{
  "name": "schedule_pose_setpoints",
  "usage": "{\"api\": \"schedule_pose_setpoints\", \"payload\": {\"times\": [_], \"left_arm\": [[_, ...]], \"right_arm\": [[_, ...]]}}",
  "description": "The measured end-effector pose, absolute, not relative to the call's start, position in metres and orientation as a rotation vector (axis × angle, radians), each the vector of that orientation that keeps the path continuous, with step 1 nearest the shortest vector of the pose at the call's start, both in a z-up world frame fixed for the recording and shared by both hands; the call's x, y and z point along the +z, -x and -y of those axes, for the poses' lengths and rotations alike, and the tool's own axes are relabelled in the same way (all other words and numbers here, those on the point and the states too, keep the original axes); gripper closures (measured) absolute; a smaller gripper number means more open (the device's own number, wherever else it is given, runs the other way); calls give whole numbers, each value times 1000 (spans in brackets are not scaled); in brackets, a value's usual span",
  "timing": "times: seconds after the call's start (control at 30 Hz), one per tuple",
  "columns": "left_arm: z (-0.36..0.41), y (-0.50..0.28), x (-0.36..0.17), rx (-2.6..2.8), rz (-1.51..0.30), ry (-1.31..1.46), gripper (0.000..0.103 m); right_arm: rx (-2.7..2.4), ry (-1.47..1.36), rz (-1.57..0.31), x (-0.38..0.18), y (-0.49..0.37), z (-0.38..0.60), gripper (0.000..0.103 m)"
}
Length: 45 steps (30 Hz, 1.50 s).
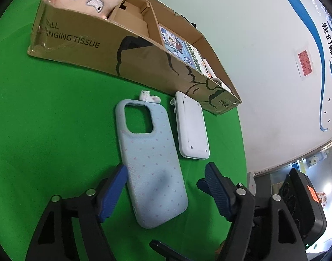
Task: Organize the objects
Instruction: 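Reach the left tool to the light-blue dotted phone case and grasp it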
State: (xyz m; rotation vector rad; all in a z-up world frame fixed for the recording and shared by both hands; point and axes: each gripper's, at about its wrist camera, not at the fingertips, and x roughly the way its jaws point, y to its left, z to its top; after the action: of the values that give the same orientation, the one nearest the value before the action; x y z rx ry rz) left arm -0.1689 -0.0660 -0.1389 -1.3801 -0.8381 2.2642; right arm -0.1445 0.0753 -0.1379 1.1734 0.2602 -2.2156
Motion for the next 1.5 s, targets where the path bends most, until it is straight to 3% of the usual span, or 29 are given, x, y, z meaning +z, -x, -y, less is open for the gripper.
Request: {"api": "schedule_pose_setpoints", "payload": {"times": [0.1,0.37,0.53,0.63,0.7,0.77,0.93,1.3,1.5], "left_arm": [[65,168,-140,2225,842,1376,37],[61,168,-145,2206,854,1404,37],[60,168,-147,2201,882,1392,37],[60,167,-147,2213,892,1386,37],[59,167,-148,2216,891,1382,37],[60,167,-148,2215,894,1383,38],[64,168,-149,2191,925,1391,39],[68,167,-151,2187,945,1387,42],[68,163,-151,2219,938,1387,45]], "right_arm": [[-2214,-1234,-277,-145,148,-74,14],[-2222,-1225,-315,-146,140,-78,28],[-2216,-1255,-292,-144,135,-86,31],[-2232,-1280,-223,-141,140,-93,50],[-2225,-1290,-191,-140,143,-99,54],[-2217,-1293,-177,-140,142,-101,53],[-2199,-1276,-192,-141,136,-89,24],[-2283,-1215,-419,-148,129,-65,23],[-2244,-1237,-332,-143,126,-71,24]]}}
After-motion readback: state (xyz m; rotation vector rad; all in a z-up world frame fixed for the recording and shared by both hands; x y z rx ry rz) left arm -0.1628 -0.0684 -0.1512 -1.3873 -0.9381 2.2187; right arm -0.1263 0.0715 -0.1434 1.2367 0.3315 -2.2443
